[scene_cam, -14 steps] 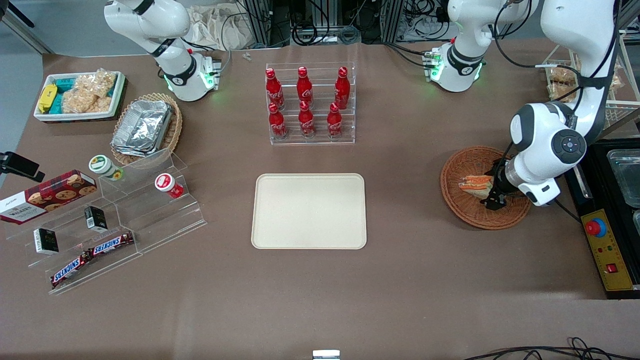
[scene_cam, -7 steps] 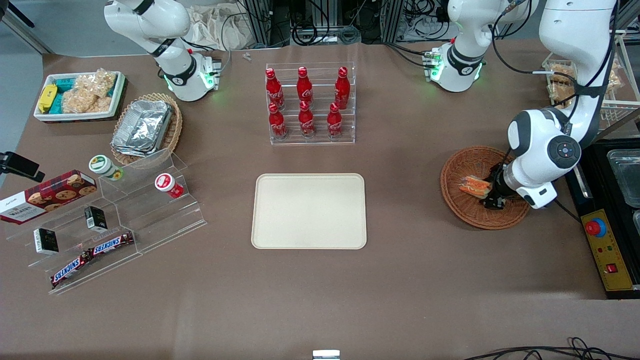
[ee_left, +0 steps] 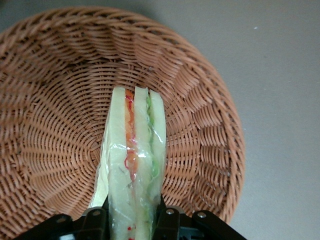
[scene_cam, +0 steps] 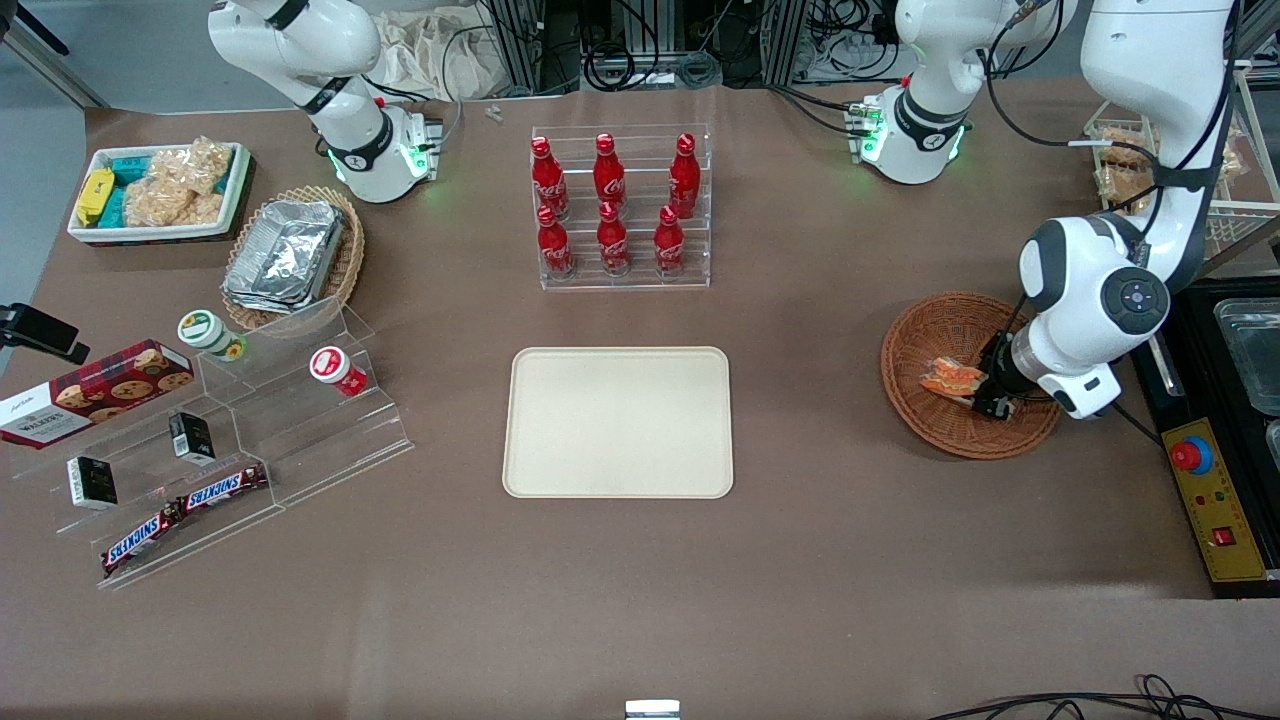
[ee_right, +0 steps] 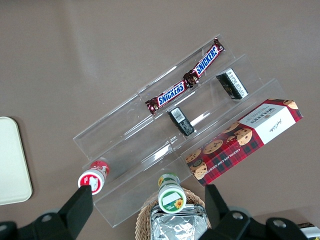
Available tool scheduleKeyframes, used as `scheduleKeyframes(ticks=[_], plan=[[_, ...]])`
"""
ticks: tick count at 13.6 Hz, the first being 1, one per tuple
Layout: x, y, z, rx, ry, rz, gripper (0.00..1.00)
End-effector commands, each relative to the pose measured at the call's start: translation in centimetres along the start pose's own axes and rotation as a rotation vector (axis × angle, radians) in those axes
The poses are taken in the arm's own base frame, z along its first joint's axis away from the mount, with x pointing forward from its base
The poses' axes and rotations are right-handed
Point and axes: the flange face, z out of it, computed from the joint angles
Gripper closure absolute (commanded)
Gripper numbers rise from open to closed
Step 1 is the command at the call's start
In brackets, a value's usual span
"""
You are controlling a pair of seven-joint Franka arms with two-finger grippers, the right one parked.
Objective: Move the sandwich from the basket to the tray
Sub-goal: 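Lift the sandwich out of the basket with the left gripper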
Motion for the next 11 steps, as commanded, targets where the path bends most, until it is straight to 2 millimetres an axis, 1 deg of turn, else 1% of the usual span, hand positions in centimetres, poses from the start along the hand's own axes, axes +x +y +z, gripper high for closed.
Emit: scheduleKeyframes(ticks=[1, 3, 6, 7, 8, 10, 11], plan=[[0.6, 1.3, -5.7, 0.042, 0.003, 0.071, 1.0], [1.0, 3.1, -10.5, 0.048, -0.003, 0.125, 1.0], [0.1, 4.6, -17.1, 0.11, -0.039, 0.263, 1.0], [-0.9, 5.2, -19.6, 0.101, -0.041, 0.323, 1.0], [-2.6, 5.8, -21.9, 0.09, -0.05, 0.396, 1.0], [-6.5, 6.7, -25.3, 0.06, -0.072, 0.525, 1.0], [-8.9, 7.0, -26.3, 0.044, -0.071, 0.592, 1.0]])
